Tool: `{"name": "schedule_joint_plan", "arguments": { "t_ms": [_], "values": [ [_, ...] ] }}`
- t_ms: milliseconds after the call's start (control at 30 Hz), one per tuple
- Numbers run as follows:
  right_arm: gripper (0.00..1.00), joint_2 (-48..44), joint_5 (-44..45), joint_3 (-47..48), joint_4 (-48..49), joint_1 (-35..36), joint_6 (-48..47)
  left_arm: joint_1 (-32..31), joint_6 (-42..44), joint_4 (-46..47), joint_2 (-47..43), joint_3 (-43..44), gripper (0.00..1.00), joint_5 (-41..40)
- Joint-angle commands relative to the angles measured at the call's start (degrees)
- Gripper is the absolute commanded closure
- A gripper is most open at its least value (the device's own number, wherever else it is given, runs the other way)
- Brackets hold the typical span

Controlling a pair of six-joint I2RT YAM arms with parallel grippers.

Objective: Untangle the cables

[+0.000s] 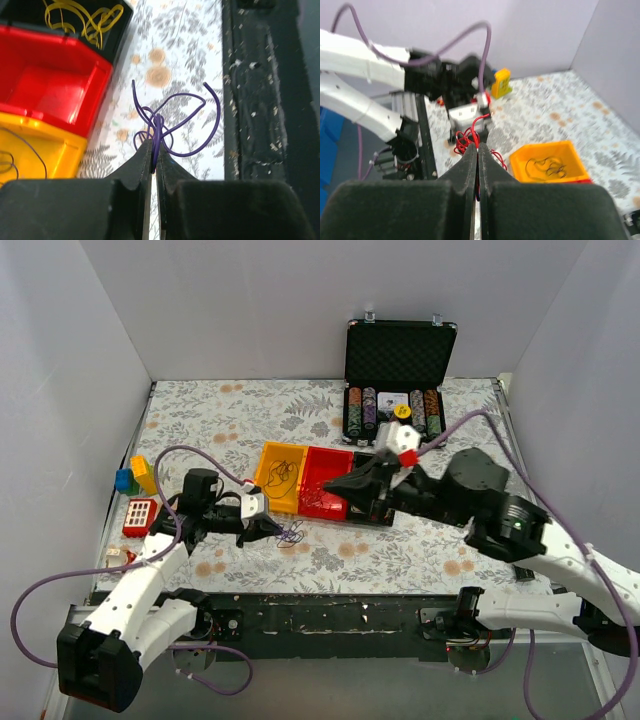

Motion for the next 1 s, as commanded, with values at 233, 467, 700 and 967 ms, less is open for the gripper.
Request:
{"name": "schedule_joint_plan", "arguments": {
  "t_ms": [233, 467, 700, 967],
  "values": [
    [0.99, -8.43, 9.17, 5.08, -3.42, 0.06, -3.16, -0.18, 5.86, -0.61, 2.15, 0.62, 1.00, -10.18],
    [0.99, -11.94, 12.51, -3.53, -1.22, 0.06, -1.49, -0.27, -11.18, 13.26, 1.88, 5.46, 1.00, -19.56],
    [0.99, -14.32, 13.48, -9.07, 1.06, 0.15, 0.18, -0.18, -18.67, 25.14, 10.31, 7.92, 1.00, -34.60],
    [0.99, -14.94, 13.39, -11.53, 2.12, 0.06, 3.34, -0.10, -18.59, 27.08, 19.81, 12.67, 1.00, -36.02]
  ]
}}
